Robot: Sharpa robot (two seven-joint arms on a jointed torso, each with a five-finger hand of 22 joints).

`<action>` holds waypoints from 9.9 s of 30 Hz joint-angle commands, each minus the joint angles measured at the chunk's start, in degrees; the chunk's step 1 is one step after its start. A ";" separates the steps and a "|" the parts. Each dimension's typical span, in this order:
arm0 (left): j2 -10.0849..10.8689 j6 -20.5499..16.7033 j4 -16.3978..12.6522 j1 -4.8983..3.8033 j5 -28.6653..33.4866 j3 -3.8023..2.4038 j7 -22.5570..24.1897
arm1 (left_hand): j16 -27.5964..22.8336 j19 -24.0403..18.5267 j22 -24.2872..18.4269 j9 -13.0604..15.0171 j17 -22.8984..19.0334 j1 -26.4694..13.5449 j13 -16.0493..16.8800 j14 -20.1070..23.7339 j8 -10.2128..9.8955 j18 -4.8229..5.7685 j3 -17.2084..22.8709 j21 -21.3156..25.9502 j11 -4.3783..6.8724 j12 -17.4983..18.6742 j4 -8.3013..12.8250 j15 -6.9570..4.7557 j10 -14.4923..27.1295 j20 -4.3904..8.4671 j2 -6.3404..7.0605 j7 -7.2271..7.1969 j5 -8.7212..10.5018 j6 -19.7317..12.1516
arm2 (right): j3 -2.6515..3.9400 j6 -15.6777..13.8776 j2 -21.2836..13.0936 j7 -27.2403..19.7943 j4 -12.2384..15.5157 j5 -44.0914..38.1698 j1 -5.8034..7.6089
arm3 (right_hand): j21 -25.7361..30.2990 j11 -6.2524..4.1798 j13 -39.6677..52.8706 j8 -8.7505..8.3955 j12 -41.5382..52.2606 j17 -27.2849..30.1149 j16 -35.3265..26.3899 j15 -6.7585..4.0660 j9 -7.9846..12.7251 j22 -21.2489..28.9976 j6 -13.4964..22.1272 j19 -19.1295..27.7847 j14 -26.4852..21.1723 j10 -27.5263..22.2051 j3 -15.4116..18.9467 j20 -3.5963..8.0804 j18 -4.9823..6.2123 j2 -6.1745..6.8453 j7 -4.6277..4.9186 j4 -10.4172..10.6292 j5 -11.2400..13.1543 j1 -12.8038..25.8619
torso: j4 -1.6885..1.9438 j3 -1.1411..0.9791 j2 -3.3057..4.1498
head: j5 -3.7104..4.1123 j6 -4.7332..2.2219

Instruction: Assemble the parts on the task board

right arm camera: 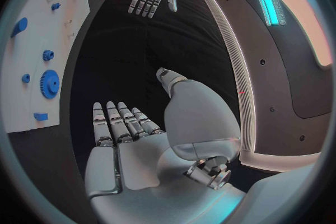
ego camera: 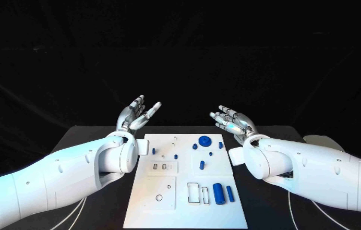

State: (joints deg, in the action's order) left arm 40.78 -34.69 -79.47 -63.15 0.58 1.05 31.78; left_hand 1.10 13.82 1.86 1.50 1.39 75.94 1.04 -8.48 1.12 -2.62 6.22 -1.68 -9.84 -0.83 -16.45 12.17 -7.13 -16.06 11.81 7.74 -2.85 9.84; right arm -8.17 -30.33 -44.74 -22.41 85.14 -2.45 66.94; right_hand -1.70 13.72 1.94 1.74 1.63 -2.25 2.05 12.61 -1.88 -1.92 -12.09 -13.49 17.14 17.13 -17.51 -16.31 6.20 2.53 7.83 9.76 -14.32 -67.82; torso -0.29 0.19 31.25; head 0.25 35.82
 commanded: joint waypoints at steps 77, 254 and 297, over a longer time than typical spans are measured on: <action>13.33 12.66 -19.54 -5.01 -1.60 -0.14 -1.61 | 15.68 40.64 3.97 7.50 10.23 9.45 2.58 -46.17 12.40 -7.89 10.04 -13.27 -0.96 -6.77 4.79 -4.02 -47.96 2.15 -4.19 5.98 -0.06 37.91 | 0.19 17.06 2.71 27.22 -4.87 -89.99 9.37 | -73.71 -7.50 4.31 9.38 2.11 -68.70 77.42 -11.34 -14.10 -66.91 -44.37 -68.45 69.44 46.73 -10.02 9.63 -2.20 11.42 2.09 -3.99 3.15 -8.96 | 4.10 2.15 12.48 | 5.16 1.04; 13.00 13.55 -18.00 -5.88 -1.41 -0.11 -3.22 | 15.21 40.83 3.65 7.38 10.49 9.53 2.64 -46.30 12.09 -7.90 10.76 -13.04 -1.04 -5.95 5.21 -3.96 -48.19 2.13 -4.57 6.07 -0.04 38.00 | 0.50 10.30 -1.46 37.79 -4.44 -77.15 8.81 | -88.30 -9.33 87.44 15.83 87.75 -87.75 87.95 -12.35 -24.32 -88.08 -34.69 -76.51 72.86 72.35 5.59 10.08 -6.20 7.95 1.31 6.75 7.56 -9.77 | 3.89 2.56 14.58 | 5.37 -1.49; 13.13 13.98 -17.75 -5.88 -1.41 -0.11 -3.94 | 15.07 40.94 3.54 7.33 10.63 9.36 2.63 -46.44 11.95 -7.90 10.95 -12.98 -1.05 -5.63 5.28 -3.98 -48.29 2.14 -4.61 6.12 -0.04 38.01 | 0.48 13.20 -0.42 37.52 -4.21 -83.05 8.18 | -88.30 -9.29 88.06 16.57 88.37 -87.75 87.95 -12.19 -23.04 -88.08 -37.01 -76.51 72.86 72.87 0.30 9.82 -6.20 8.91 1.34 4.70 -5.27 -15.25 | 3.94 2.54 14.59 | 5.50 -0.89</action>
State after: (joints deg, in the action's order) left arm 53.96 -21.78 -97.15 -68.97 -0.76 0.98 27.66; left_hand 16.57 54.37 5.45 8.91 11.95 85.64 3.72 -54.57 13.27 -10.19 16.86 -15.02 -10.76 -6.78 -11.06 8.09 -54.99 -14.03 7.25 12.15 -2.85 47.52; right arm -7.42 -18.32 -45.05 14.88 81.00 -84.58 75.52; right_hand -89.74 4.10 74.93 17.94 89.81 -74.91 89.81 -0.01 -24.80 -74.95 -48.43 -84.01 84.02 84.03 -16.87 -6.38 0.82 11.30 9.41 14.43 -18.60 -83.08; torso 3.64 2.73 45.82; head 5.75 34.89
